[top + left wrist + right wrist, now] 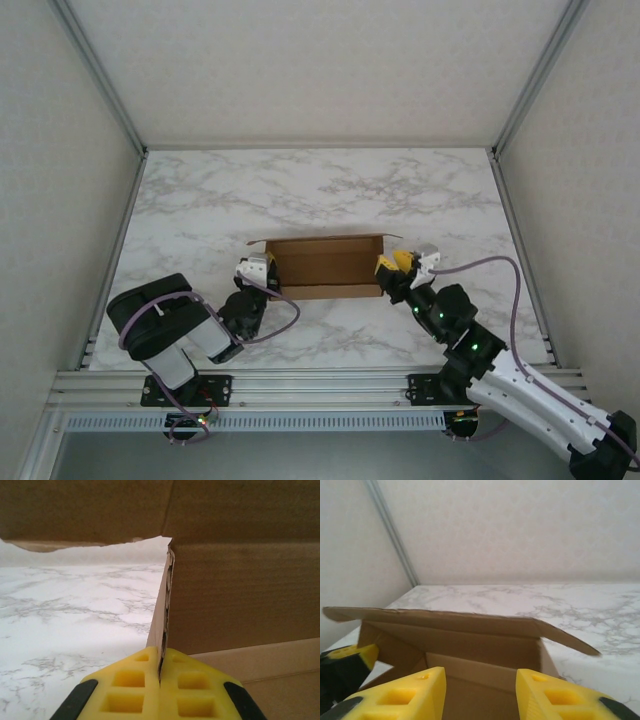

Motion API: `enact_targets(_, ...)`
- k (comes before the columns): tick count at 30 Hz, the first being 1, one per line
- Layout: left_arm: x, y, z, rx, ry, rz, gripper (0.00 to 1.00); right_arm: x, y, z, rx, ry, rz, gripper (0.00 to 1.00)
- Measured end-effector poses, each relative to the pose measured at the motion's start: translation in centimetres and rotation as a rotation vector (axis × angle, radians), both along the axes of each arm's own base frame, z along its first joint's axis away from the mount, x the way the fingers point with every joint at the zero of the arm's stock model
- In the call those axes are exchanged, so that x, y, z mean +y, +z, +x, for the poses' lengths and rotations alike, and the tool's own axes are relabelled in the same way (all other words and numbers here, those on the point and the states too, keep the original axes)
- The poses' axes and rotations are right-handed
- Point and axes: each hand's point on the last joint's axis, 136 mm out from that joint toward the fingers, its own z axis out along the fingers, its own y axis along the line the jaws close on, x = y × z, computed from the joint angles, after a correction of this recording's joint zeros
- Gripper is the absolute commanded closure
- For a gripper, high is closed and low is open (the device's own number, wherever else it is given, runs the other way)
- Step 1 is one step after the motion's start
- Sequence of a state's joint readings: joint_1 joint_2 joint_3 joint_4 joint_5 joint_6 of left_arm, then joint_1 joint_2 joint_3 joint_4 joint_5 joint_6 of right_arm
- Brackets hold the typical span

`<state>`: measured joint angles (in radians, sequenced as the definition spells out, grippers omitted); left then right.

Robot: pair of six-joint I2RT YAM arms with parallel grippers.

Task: Fold the paper box

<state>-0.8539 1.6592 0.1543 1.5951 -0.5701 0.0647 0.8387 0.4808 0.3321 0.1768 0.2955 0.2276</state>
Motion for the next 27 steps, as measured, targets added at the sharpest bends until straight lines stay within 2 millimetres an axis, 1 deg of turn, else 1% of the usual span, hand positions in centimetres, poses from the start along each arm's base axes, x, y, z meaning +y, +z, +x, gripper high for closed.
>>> enact_targets(2,-0.1,0.0,0.1,-0.001,-0.002,0.004,1.0,0.4,1.8,0.1,0.01,0.013,-0.011,0.62)
enact_targets(6,-0.2,0.0,0.1,-0.002,-0.001,0.007,1.0,1.2,6.0,0.6,0.014,0.021,-0.023,0.74)
enact_targets(9,-0.2,0.0,0.1,-0.002,-0.001,0.007,1.0,2.4,8.6,1.8,0.034,0.02,-0.044,0.76)
enact_targets(10,-0.2,0.0,0.1,-0.002,-0.001,0.007,1.0,3.0,9.0,2.3,0.048,0.018,-0.059,0.75)
enact_targets(12,-0.2,0.0,0.1,-0.002,-0.001,0.007,1.0,4.1,9.2,3.6,0.098,0.007,-0.112,0.75)
enact_targets(14,-0.2,0.0,0.1,-0.002,-0.001,0.007,1.0,5.7,9.7,5.2,0.153,0.001,-0.167,0.74)
enact_targets(16,-0.2,0.0,0.1,-0.002,-0.001,0.007,1.0,7.9,9.7,7.4,0.217,-0.002,-0.228,0.74)
enact_targets(17,-0.2,0.0,0.1,-0.002,-0.001,0.007,1.0,8.7,9.5,8.4,0.243,-0.007,-0.249,0.74)
enact_targets(19,-0.2,0.0,0.1,-0.001,-0.001,0.007,0.99,9.8,7.9,10.1,0.313,-0.021,-0.302,0.74)
enact_targets(21,-0.2,0.0,0.1,0.0,-0.002,0.008,0.98,10.3,5.3,11.6,0.392,-0.038,-0.355,0.74)
enact_targets(24,-0.2,-0.1,0.1,0.004,-0.001,-0.001,0.95,10.1,0.6,12.3,0.516,-0.053,-0.433,0.74)
enact_targets(25,-0.2,-0.1,0.2,0.005,-0.001,-0.004,0.94,10.0,-0.4,12.3,0.545,-0.053,-0.45,0.75)
enact_targets(27,-0.3,-0.2,0.2,0.011,-0.001,-0.007,0.87,10.0,-2.5,12.1,0.599,-0.048,-0.472,0.74)
